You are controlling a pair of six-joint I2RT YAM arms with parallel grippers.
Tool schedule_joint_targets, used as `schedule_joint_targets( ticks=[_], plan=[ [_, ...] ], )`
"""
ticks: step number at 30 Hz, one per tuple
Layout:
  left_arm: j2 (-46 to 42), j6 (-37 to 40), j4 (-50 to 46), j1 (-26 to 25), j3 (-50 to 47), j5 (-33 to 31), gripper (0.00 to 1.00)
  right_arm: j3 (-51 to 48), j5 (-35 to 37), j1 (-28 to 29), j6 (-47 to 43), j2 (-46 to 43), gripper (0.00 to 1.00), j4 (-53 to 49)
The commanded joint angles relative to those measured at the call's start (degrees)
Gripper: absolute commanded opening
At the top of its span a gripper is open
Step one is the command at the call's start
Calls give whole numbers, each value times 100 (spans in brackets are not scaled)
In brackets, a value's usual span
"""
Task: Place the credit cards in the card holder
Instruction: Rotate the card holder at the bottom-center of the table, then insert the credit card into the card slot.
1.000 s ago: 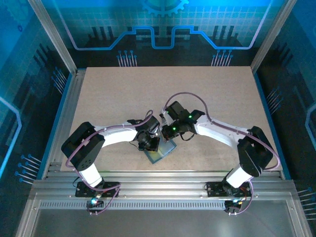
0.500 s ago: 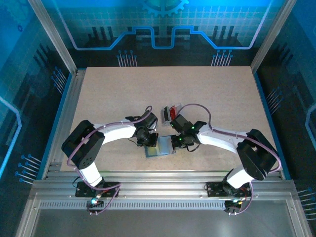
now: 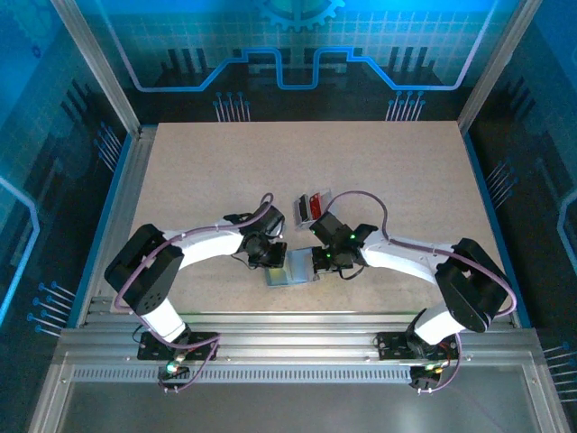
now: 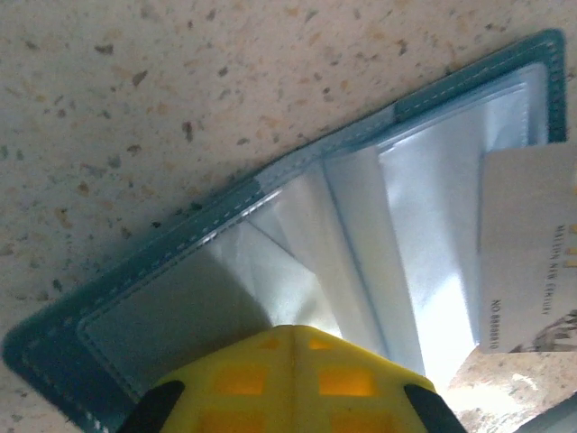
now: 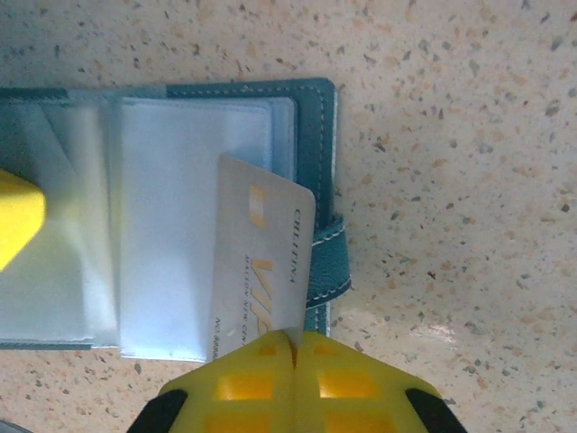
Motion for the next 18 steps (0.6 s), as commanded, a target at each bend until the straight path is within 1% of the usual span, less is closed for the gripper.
schedule_joint_targets(
  ticks=[1, 7, 13, 18],
  plan=[
    [-12, -129, 19, 56, -206, -38, 3, 79, 274, 43, -118, -68, 0, -382],
    [-19, -134, 108, 56, -426, -59, 2, 402, -68, 39, -343, -149, 0, -206],
    [-31, -145, 212, 57, -561, -16, 2, 419, -569, 31, -440, -149, 0, 415],
    [-85, -120, 235, 61, -636, 2, 2, 329, -1074, -82, -423, -18, 0, 981]
  ],
)
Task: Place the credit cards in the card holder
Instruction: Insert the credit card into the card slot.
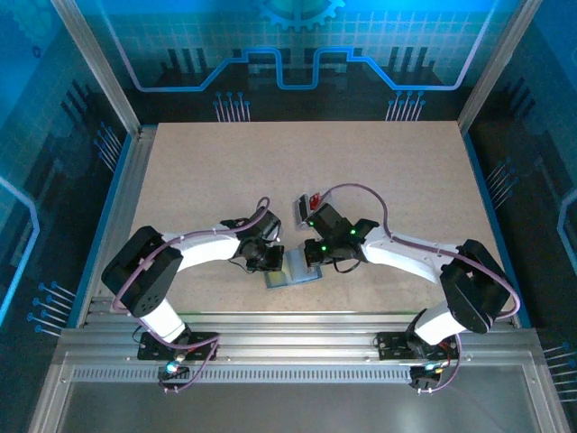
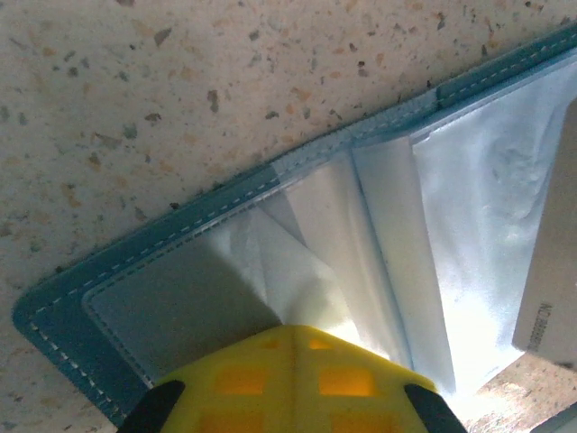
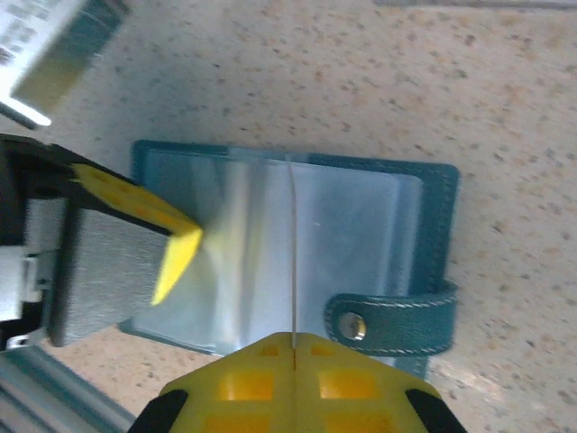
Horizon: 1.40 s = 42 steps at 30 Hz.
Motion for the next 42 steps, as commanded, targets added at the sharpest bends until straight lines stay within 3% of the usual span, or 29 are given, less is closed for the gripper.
schedule_joint_targets(
  ticks=[1, 21, 34, 42],
  plan=[
    [32, -2, -213, 26, -231, -68, 2, -8, -568, -82, -64, 60, 0, 610],
    [-138, -1, -218, 139, -290, 82, 2, 8, -574, -196, -189, 776, 0, 984],
    [-508, -393, 89, 646, -456, 1056, 5, -407, -391, -253, -120, 817, 0, 998],
    [-490, -512, -140, 667, -592, 550, 4, -435, -446, -273, -68, 924, 0, 1029]
  ],
)
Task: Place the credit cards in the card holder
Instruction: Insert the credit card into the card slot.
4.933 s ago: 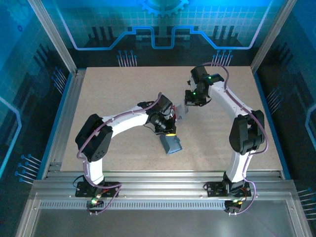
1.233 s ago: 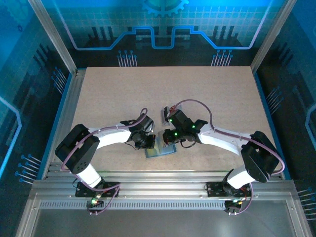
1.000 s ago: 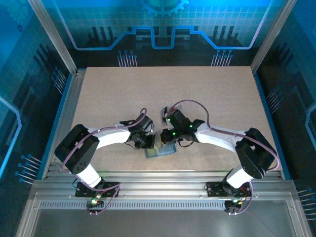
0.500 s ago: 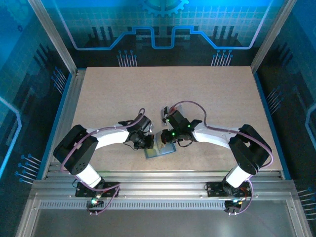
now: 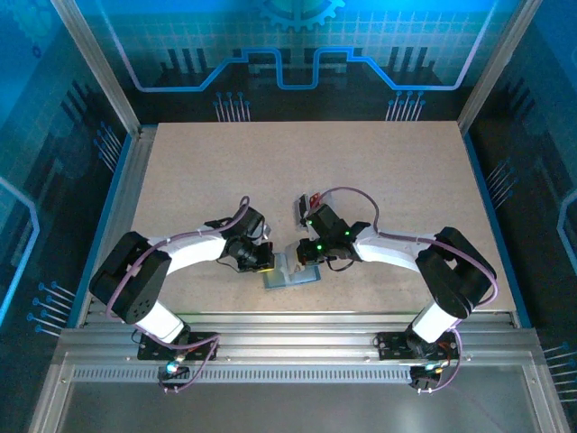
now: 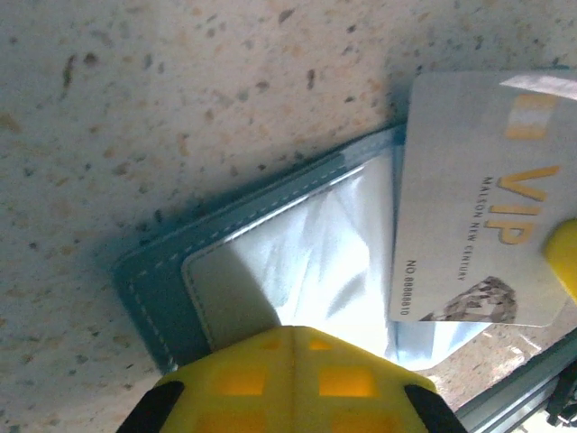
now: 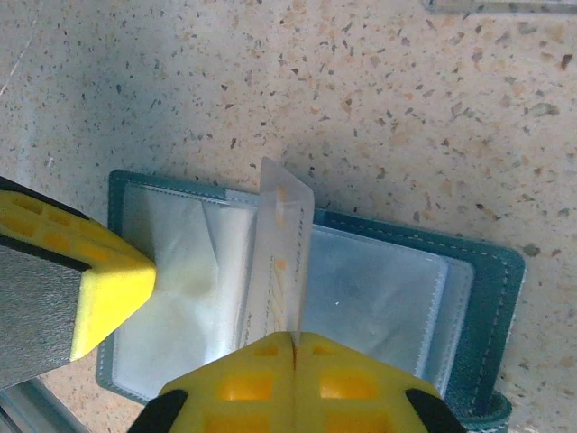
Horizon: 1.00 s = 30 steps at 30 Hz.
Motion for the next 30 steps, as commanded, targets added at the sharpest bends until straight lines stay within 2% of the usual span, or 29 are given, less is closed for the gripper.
schedule_joint_targets(
  ticks=[1, 6, 20, 30],
  plan=[
    [-95, -102, -278, 44, -178, -270, 4, -129, 65, -55, 32, 216, 0, -184],
    [-62, -97, -254, 44, -324, -393, 4, -137, -41, -100, 65, 283, 0, -127],
    [230, -88, 17, 38, -483, -393, 3, -276, -1068, -371, 679, 462, 0, 464],
    [219, -94, 25, 38, -497, -404, 3, -417, -1068, -310, 750, 341, 0, 557]
  ],
)
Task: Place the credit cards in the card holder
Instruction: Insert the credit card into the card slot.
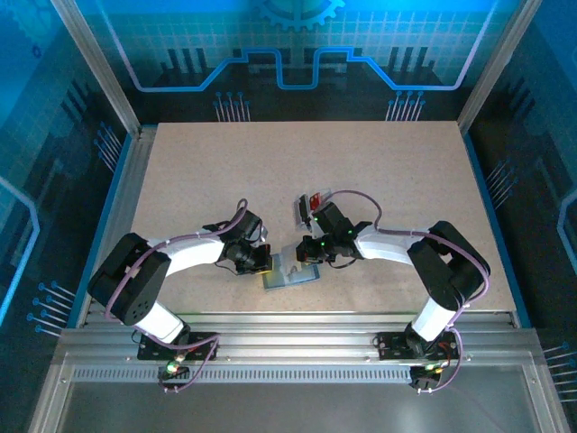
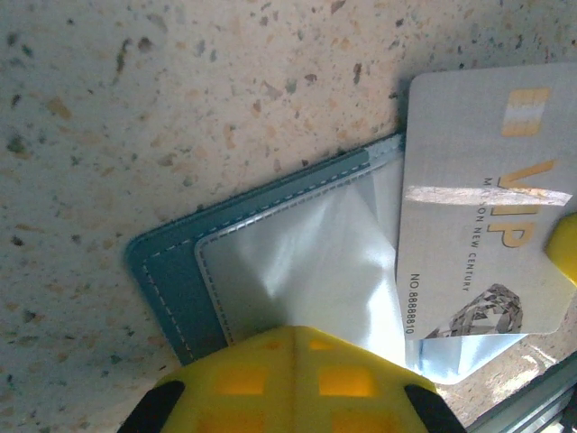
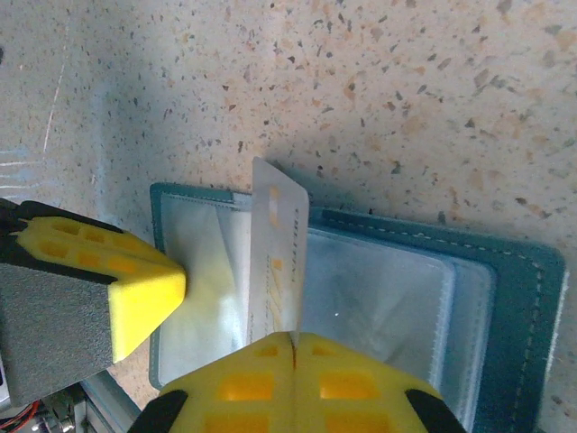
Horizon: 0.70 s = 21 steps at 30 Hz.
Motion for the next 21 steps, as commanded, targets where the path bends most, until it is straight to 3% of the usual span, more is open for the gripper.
schedule_joint_targets(
  ticks=[1, 21],
  plan=[
    [270, -50, -229, 28, -243, -306, 3, -221, -33, 63, 93, 21, 0, -79],
    [437, -6, -203, 27, -252, -436, 2, -583, -292, 65, 470, -121, 0, -186]
  ],
)
